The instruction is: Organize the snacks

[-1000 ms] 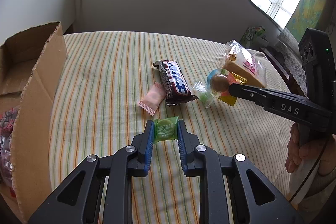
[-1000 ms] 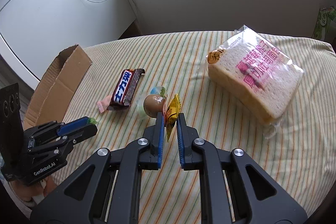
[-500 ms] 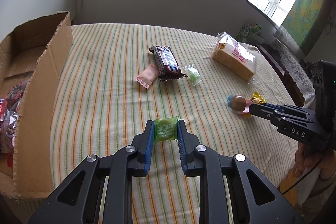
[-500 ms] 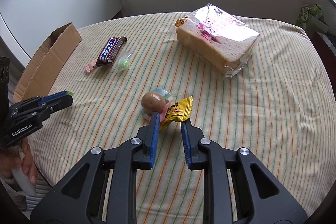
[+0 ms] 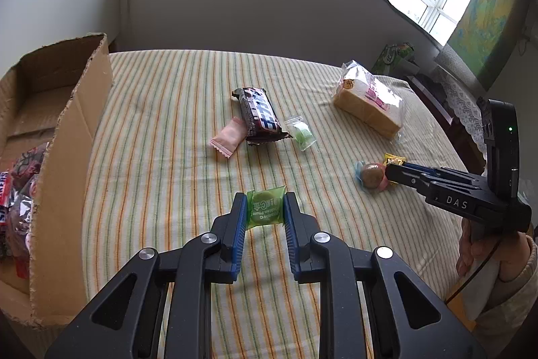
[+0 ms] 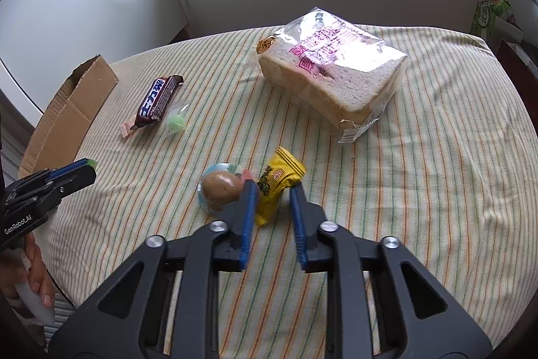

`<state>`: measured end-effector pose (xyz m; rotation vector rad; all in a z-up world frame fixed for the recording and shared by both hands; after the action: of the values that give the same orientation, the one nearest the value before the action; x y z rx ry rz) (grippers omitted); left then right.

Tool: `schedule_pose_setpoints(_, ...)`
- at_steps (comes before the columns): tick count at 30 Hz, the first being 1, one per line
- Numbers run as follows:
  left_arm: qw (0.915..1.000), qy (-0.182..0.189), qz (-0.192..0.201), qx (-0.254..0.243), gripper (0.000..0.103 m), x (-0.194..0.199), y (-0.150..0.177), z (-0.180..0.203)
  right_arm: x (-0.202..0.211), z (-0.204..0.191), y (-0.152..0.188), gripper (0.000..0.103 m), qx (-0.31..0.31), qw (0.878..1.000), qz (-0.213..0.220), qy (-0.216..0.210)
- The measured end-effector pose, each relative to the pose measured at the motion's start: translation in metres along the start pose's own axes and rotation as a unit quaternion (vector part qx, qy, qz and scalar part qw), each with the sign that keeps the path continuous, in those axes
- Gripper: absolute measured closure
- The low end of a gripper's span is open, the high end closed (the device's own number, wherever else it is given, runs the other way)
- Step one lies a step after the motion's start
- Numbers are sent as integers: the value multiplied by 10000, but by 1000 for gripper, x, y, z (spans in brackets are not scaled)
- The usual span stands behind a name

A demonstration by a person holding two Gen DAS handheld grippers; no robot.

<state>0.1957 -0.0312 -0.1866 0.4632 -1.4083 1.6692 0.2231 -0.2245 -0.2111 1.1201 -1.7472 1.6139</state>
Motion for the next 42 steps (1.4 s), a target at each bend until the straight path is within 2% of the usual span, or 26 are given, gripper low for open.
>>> schedule_pose_setpoints(7,9999,73,82,-21,83,2,-2,3,20,-2,-4,94,34,9992,322,216)
schedule_pose_setpoints(9,9999,90,84,-52,83,3,-2,4,16,0,-3,94,108,9991,241,334)
schedule_pose_setpoints(13,9999,116,93,-86,83,4,-2,8,0,12,3,93,-189,9996,-81,188)
schedule_pose_setpoints(14,9998,116,93,-88,83,4,-2,8,-1,16,4,91,-355,9993,-110,71)
schedule_pose_setpoints(16,9998,118,105,-95,83,6,-2,9,-3,25,2,75,-676,9974,-115,-241)
schedule_pose_setpoints(18,9998,113,110,-105,83,6,-3,9,-6,29,-3,68,-845,9952,-90,-485)
schedule_pose_setpoints(23,9998,127,123,-133,83,5,-6,10,-19,31,-20,65,-866,9945,-111,-573)
schedule_pose_setpoints(24,9998,127,125,-135,83,4,-7,10,-20,27,-21,71,-781,9956,-151,-487)
schedule_pose_setpoints(25,9998,127,124,-132,83,5,-7,10,-20,24,-21,90,-693,9965,-183,-424)
schedule_pose_setpoints(29,9998,111,141,-118,83,6,-8,8,-17,16,-17,91,-520,9979,-112,-369)
schedule_pose_setpoints(31,9998,112,159,-96,83,7,-8,7,-10,16,-18,95,-581,9976,56,-362)
schedule_pose_setpoints(34,9996,148,195,-111,83,8,-9,8,5,17,-21,95,-456,9982,399,22)
schedule_pose_setpoints(42,9988,218,403,-196,83,24,-13,16,53,2,-37,95,-175,9948,960,293)
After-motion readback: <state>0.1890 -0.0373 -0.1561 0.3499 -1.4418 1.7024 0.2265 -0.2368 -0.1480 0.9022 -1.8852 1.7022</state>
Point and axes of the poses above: each gripper's, at about its wrist camera, not at the fingertips, and x roughly against the way its jaws point, z to its right, y to its underside, the point moved 5 cm from there along -x, roughly the way its jaws point, and after that the axes turned 2 degrees about x, right-handed, at the moved point
